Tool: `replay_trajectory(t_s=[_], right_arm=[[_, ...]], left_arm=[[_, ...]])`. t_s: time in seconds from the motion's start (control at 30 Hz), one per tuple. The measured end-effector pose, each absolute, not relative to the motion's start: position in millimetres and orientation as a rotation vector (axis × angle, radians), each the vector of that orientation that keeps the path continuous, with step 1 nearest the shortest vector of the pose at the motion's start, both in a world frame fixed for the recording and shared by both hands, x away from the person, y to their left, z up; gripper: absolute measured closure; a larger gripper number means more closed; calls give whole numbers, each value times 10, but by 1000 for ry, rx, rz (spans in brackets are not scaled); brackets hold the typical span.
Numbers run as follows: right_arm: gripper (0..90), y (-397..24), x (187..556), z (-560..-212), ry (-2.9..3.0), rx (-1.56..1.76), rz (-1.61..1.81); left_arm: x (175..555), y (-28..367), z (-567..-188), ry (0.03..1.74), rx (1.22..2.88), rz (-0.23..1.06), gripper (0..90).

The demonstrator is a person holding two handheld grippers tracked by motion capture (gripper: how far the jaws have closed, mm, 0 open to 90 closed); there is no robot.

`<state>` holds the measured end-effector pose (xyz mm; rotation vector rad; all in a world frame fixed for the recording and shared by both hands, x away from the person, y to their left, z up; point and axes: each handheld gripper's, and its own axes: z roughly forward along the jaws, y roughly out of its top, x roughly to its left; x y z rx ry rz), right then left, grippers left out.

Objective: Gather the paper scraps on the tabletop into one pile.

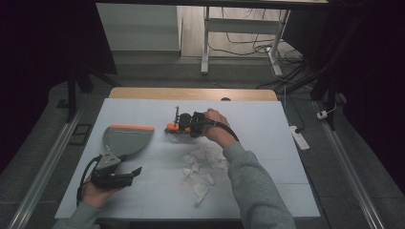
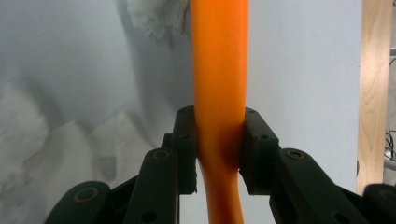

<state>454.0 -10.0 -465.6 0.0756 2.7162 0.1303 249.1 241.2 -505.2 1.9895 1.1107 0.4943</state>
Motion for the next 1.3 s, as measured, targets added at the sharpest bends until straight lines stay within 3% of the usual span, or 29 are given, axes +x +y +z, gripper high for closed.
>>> replay_trajectory(t_s=[0.43,0.73,0.87,1.1,1.3], right_arm=[[704,-440,4132,-4521,2785,-67,125],[704,-688,4065,-4058,2726,133,433],[704,-611,3977,-3990,2769,264,606],[704,-228,3864,-4266,2897,405,744],[704,-71,3992,-4551,2953,590,791]], left_arm=[[2491,2433,-5052,1130,1980,490,259],[2491,2421,-5044,1132,1984,501,259],[2490,2429,-5042,1136,1981,506,259],[2475,2406,-5035,1131,1999,529,258],[2476,2402,-5045,1128,2006,530,258]])
